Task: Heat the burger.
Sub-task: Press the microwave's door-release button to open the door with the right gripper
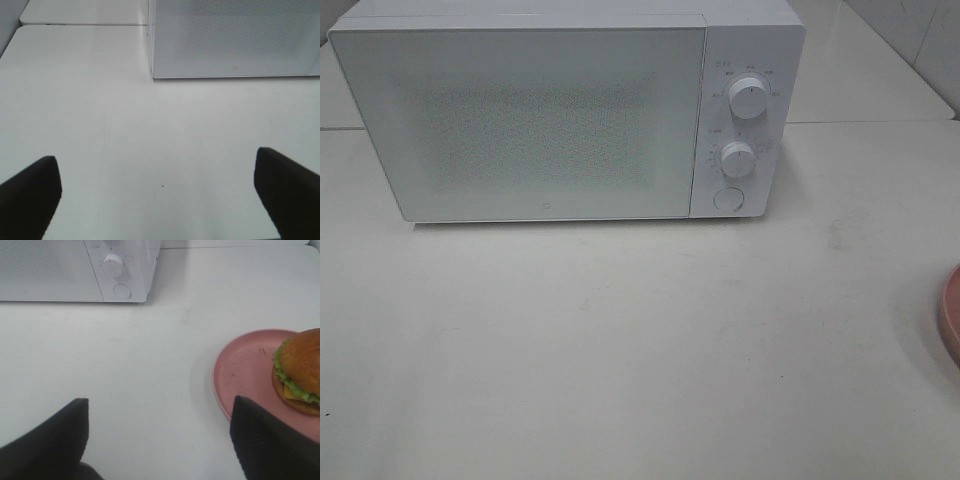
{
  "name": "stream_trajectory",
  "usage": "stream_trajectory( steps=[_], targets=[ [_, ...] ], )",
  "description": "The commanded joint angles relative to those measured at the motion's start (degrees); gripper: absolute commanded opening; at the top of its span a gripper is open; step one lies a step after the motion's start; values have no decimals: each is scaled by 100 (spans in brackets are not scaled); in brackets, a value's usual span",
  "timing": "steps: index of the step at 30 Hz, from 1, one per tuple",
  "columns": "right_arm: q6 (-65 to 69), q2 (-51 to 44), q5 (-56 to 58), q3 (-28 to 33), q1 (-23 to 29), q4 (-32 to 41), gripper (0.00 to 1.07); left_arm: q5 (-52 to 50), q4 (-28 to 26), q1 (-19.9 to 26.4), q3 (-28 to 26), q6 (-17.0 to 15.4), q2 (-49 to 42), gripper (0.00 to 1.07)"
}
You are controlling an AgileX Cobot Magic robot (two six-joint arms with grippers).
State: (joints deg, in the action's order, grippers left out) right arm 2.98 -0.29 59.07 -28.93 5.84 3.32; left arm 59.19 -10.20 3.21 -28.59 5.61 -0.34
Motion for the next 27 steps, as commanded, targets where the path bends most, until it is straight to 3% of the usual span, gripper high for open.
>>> stream_trajectory(
  steps=[1,18,27],
  targets=[
    [-40,-143,-17,0,-40,-6,75,-29,-29,17,17,23,-52,100],
    [-40,-6,-223,-189,-40,17,75,-29,-29,17,17,23,-52,100],
    [-40,728,-831,-212,-40,-6,75,-29,-29,17,17,23,-52,100]
  ],
)
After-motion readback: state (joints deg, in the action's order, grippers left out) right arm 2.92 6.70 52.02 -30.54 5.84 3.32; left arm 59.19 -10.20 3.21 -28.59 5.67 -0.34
